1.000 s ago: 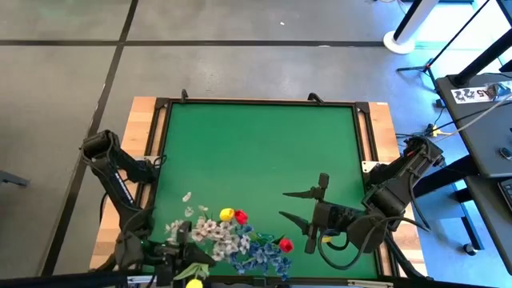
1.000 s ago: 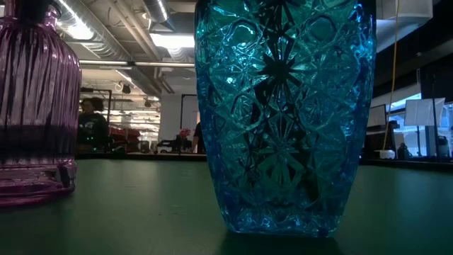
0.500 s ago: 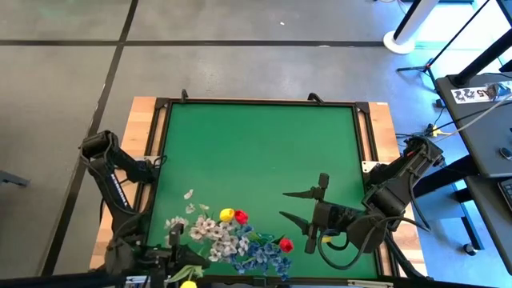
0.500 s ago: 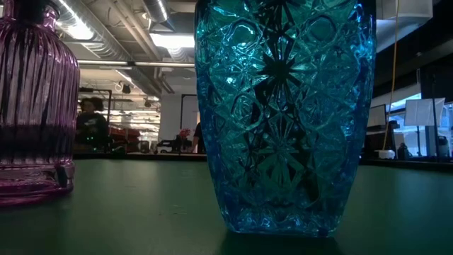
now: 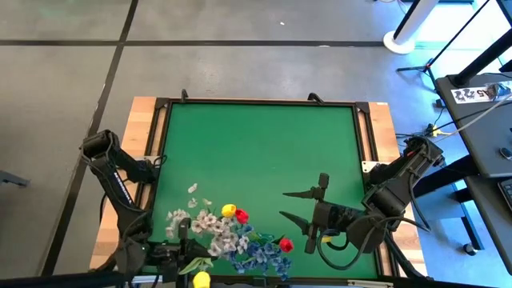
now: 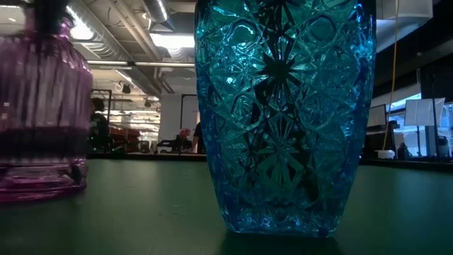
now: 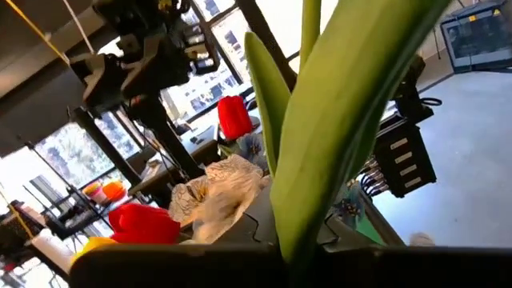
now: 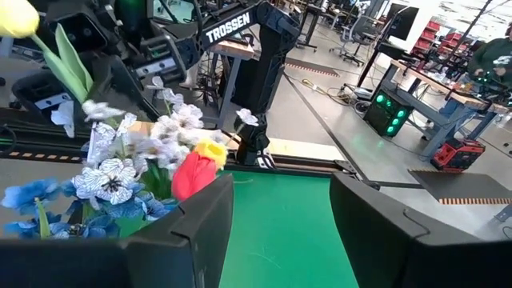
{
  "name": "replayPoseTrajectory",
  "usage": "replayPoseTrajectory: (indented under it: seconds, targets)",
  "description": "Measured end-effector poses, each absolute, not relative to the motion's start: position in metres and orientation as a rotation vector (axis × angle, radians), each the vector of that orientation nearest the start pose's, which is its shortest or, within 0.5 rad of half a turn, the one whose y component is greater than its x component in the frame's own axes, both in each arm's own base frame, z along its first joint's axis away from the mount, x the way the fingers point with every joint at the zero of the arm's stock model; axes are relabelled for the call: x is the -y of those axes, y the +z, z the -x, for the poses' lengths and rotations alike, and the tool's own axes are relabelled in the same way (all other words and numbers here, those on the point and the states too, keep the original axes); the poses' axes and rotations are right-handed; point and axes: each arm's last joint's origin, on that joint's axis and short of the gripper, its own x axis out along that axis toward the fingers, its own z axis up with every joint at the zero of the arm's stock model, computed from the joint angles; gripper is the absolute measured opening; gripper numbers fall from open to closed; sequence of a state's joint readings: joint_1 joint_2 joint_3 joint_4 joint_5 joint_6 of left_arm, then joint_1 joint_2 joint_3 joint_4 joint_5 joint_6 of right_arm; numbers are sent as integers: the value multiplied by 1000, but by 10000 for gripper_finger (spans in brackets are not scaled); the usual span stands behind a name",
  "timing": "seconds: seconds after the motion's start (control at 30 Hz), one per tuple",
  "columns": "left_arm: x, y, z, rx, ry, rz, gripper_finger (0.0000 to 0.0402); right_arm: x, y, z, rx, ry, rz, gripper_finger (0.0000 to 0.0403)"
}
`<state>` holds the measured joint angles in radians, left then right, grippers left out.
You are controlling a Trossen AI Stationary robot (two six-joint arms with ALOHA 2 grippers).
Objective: Sort flowers into vase by color
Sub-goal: Put the yellow flower into the purple vase
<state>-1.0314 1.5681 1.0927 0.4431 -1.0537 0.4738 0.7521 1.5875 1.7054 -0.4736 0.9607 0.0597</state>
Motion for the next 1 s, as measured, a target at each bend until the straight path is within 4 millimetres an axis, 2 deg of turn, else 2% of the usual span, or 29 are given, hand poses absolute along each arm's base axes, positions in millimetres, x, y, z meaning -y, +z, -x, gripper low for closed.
replayPoseTrajectory:
  seconds: [0.4, 0.7, 0.87, 1.0]
  targets:
    - [260, 297, -229, -97, 126, -366, 0, -215, 426, -264, -230, -213, 203, 209]
    - [249, 310, -225, -83, 255, -317, 0, -214, 424, -264, -245, -216, 195, 209]
    - [233, 322, -225, -74, 344, -227, 0, -214, 423, -263, -251, -217, 195, 209]
    - [218, 319, -230, -103, 392, -177, 0, -214, 422, -263, -256, -217, 197, 209]
